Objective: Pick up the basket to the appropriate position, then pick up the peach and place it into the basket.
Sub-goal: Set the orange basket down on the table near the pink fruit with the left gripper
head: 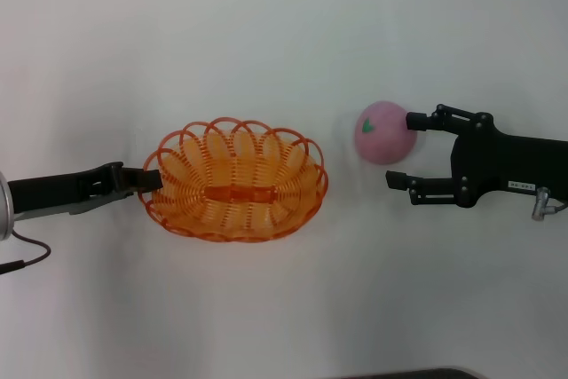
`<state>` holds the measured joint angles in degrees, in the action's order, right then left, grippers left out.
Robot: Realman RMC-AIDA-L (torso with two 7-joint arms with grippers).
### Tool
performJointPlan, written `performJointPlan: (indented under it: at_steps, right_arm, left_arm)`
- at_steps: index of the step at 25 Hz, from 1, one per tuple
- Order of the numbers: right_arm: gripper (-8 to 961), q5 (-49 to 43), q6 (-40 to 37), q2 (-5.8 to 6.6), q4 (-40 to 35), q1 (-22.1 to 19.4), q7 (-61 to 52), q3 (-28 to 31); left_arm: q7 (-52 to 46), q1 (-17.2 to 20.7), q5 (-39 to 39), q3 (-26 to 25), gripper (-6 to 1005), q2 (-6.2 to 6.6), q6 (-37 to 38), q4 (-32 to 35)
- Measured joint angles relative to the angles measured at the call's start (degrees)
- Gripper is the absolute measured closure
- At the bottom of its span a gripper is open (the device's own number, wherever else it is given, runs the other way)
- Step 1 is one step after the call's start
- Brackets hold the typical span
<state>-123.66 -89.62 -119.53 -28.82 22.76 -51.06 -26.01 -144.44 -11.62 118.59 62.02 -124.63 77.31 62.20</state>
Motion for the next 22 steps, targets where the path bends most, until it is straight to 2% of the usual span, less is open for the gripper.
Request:
performJointPlan:
  at_steps: [22]
  right_arm:
    - [25, 0.0, 0.7, 0.0, 0.2, -0.1, 0.2, 0.0]
  left_arm:
    - [-3.3, 0.3, -0.3, 2.9, 935, 0.0, -3.9, -0.2]
